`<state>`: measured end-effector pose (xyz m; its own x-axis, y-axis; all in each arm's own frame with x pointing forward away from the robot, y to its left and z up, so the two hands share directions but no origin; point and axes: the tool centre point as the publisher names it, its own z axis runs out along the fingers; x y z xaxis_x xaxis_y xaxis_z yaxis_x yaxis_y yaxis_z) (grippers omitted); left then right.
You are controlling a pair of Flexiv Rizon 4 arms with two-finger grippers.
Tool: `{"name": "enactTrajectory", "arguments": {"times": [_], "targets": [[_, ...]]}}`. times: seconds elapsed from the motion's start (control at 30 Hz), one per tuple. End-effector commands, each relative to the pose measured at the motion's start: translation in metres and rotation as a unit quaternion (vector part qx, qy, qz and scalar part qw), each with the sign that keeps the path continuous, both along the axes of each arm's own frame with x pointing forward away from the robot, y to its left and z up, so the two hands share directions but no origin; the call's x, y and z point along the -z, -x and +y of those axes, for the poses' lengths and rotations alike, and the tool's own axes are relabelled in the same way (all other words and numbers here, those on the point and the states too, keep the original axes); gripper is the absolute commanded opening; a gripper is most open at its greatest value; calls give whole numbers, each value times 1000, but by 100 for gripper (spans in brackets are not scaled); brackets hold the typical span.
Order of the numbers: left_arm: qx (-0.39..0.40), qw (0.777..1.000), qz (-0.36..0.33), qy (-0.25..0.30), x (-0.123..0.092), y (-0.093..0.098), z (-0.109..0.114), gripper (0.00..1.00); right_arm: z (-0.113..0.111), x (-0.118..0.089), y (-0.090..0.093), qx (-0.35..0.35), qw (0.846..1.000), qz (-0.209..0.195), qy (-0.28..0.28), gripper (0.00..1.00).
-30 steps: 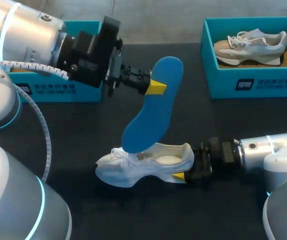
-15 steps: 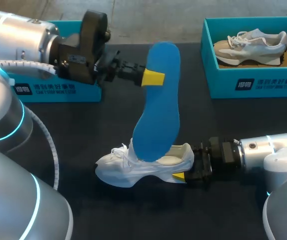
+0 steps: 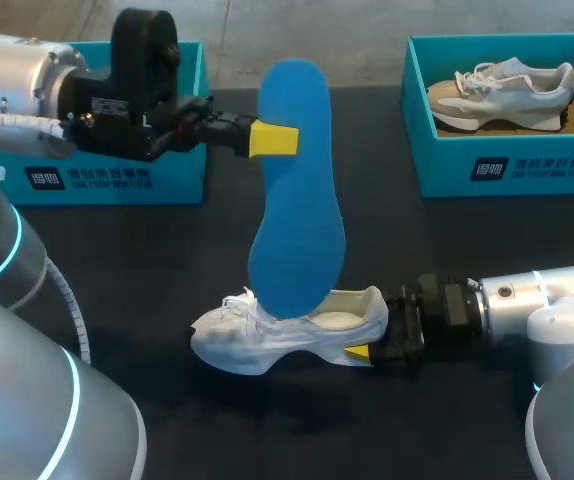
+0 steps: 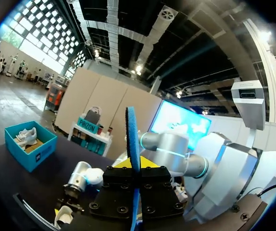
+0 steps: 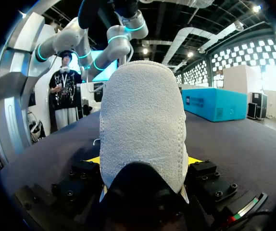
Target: Take the shoe out of the shoebox, open the shoe tongue, remove and reinsert the insole, then place the shoe into the shoebox
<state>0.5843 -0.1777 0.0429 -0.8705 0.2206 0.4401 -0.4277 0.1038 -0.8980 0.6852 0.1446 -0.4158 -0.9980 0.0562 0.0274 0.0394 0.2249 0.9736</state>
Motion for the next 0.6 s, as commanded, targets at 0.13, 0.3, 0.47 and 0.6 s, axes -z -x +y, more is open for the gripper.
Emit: {"name": "enactTrajectory", "arguments": {"times": [0.13, 0.3, 0.47, 0.6], "targets": [[-29, 1000, 5, -2, -7, 24, 17, 0, 1, -1, 1, 1, 1000, 0, 2, 0], [-25, 999, 22, -4, -9, 22, 23, 0, 1, -1, 1, 1, 1000, 0, 2, 0], [-3, 999, 48, -7, -13, 19, 26, 0, 1, -1, 1, 1, 1000, 0, 2, 0], [-2, 999, 48, -7, -16, 19, 31, 0, 1, -1, 1, 1, 1000, 0, 2, 0]]}}
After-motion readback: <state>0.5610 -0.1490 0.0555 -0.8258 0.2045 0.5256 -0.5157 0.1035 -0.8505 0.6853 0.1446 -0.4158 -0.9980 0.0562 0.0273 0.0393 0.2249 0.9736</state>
